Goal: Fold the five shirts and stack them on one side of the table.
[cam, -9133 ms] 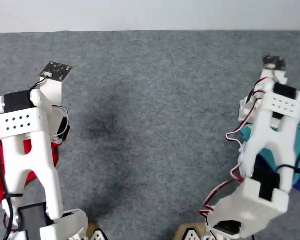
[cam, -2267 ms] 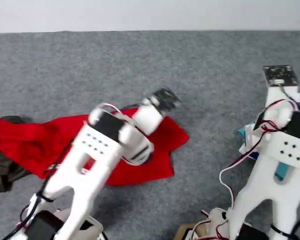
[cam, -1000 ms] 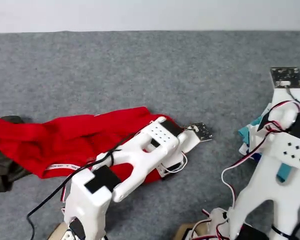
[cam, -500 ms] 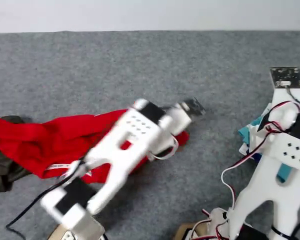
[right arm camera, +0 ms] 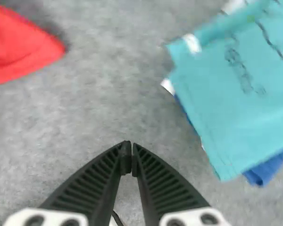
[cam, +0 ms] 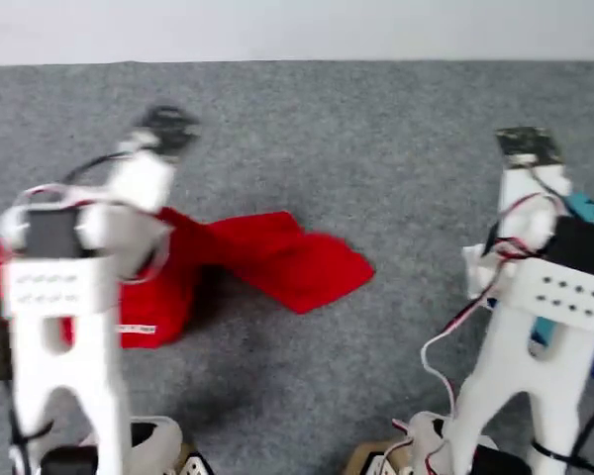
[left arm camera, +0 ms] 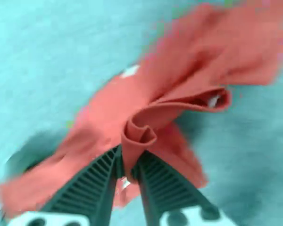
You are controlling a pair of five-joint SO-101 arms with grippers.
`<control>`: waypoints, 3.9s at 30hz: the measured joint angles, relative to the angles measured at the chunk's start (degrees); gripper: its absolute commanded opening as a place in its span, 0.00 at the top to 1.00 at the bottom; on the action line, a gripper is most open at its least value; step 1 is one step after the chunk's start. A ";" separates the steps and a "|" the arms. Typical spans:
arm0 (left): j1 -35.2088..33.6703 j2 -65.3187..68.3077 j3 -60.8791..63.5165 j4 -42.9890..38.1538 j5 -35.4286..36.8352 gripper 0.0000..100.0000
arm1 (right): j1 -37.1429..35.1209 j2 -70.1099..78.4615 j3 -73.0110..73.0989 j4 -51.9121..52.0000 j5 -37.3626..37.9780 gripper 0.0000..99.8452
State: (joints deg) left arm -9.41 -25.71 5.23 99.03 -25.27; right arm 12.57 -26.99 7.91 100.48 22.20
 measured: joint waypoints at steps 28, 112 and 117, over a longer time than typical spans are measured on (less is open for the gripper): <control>-32.53 -3.34 19.87 -13.19 -4.92 1.00 | -54.86 24.35 6.15 -6.86 0.00 0.78; -12.04 -4.92 -48.35 -0.44 14.33 1.00 | -29.89 7.03 -49.93 -6.33 0.09 0.99; -12.04 -5.36 -62.33 -0.44 14.33 1.00 | -26.64 1.76 -55.82 -6.33 0.09 0.99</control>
State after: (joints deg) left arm -21.45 -31.08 -57.10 98.59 -10.95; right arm -14.07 -25.23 -47.91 94.15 22.29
